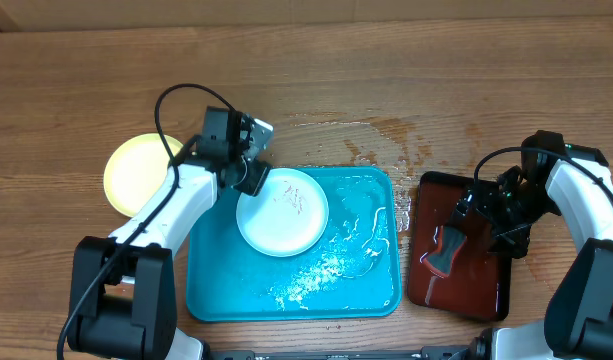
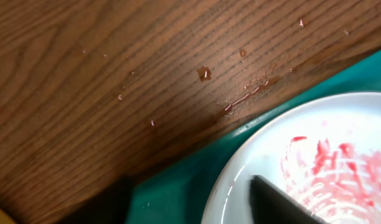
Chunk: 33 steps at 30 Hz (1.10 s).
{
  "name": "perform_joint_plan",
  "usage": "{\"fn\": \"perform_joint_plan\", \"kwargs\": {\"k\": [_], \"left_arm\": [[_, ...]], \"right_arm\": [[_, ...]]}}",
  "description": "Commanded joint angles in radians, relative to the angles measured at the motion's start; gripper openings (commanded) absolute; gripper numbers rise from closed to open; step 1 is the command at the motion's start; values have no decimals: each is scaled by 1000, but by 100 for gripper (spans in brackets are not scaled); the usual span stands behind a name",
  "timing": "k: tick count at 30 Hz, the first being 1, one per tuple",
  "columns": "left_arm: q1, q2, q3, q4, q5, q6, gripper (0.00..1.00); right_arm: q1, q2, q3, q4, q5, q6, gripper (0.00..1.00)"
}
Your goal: Clean dirty plates on tray and stack at the side
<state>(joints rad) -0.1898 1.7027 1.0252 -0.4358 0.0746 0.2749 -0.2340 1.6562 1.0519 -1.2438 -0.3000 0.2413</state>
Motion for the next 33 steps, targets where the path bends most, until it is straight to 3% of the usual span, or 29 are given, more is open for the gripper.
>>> {"fn": "perform_joint_plan", "kwargs": {"k": [1,4,5,8,9,11,14,17,25,28,29,31,33], "left_arm": [[2,11,116,-85,-1,-133,63],[2,8,241,-254,-4,-283,16],[3,8,289,-337,-2,-351,9],[2,8,406,-600,56,-569,9],[2,7,422,-665,87,-638,4],[1,2,420,-769,130,-757,4],[-16,0,376,-875,120,-840,7],[-48,-35,295,-874,126,-916,16],[-196,-290,23,-765,121,-1341,24],[-269,-383,-76,-717,86,-1523,43],[-290,-407,-103,-697,71,-1571,54],[-325,-446,-155,-654,41,-1648,63],[-337,-464,-195,-615,10,-1715,63]], "right_arm": [[5,-5,2,3,-7,-7,100],[5,-5,2,6,-4,-7,100],[5,-5,2,5,-4,-7,100],[5,-5,2,5,-4,-7,100],[5,-5,2,5,-4,-7,100],[5,-5,2,5,-5,-7,100],[5,-5,2,4,-5,-7,100],[5,-5,2,0,-5,-7,100],[5,-5,2,-2,-14,-7,100],[5,-5,2,-3,-20,-8,100],[5,-5,2,-3,-22,-8,100],[5,-5,2,-3,-51,-31,100],[5,-5,2,-3,-61,-37,100]]}}
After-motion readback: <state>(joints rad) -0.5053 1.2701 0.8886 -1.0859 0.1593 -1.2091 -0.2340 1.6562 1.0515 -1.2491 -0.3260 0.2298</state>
